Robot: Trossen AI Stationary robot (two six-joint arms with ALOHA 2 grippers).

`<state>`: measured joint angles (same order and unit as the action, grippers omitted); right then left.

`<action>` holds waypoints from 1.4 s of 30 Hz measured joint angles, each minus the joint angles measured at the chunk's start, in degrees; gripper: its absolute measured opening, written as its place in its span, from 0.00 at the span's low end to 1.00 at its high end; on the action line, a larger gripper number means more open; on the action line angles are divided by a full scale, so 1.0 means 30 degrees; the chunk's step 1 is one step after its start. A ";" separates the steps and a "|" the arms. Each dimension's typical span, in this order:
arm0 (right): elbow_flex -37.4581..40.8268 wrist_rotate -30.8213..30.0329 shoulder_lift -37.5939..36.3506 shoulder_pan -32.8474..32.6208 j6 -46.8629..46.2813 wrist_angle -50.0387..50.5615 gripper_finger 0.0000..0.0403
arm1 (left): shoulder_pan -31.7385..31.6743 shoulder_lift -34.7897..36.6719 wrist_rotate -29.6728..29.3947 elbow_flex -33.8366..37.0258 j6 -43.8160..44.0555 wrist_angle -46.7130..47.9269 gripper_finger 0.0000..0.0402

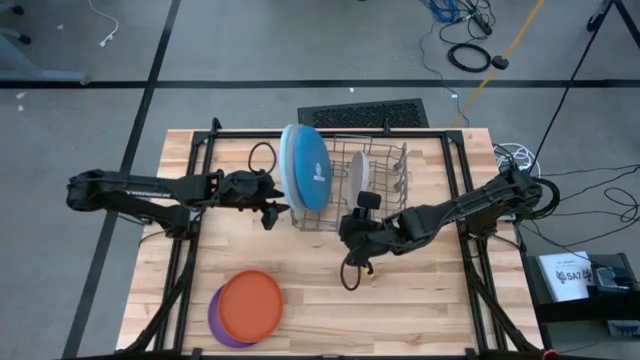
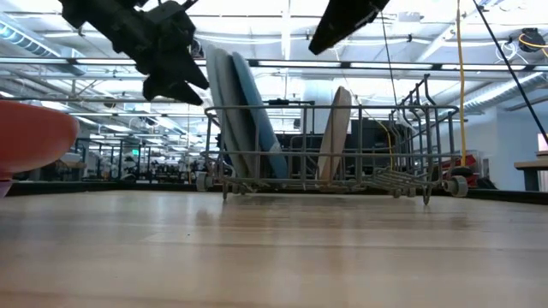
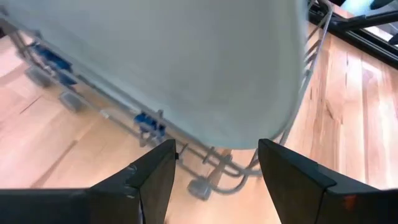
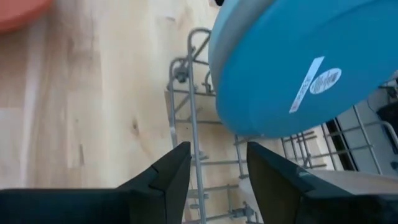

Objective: Sort dishes
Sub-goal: Put the orange plate into the dish rack

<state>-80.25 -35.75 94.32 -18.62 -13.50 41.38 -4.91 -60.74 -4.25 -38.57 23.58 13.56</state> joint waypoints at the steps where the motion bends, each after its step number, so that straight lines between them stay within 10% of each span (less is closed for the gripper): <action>1: 0.0000 0.0019 -0.0032 -0.0022 0.0130 -0.0216 0.38 | 0.0000 0.0295 -0.0014 0.0000 0.0020 0.0364 0.57; 21: 0.0007 0.0826 -0.0021 -0.1581 0.0664 -0.2592 0.38 | 0.4348 0.0635 0.8011 0.0288 -0.0175 0.6445 0.57; 42: 0.0015 0.0315 -0.0021 -0.1829 0.0714 -0.2645 0.38 | 0.7520 -0.6077 0.7013 0.0321 -0.1671 0.3357 0.57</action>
<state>-80.20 -34.81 94.26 -24.11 -11.35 33.44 17.65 -78.97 16.79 -37.60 18.56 23.63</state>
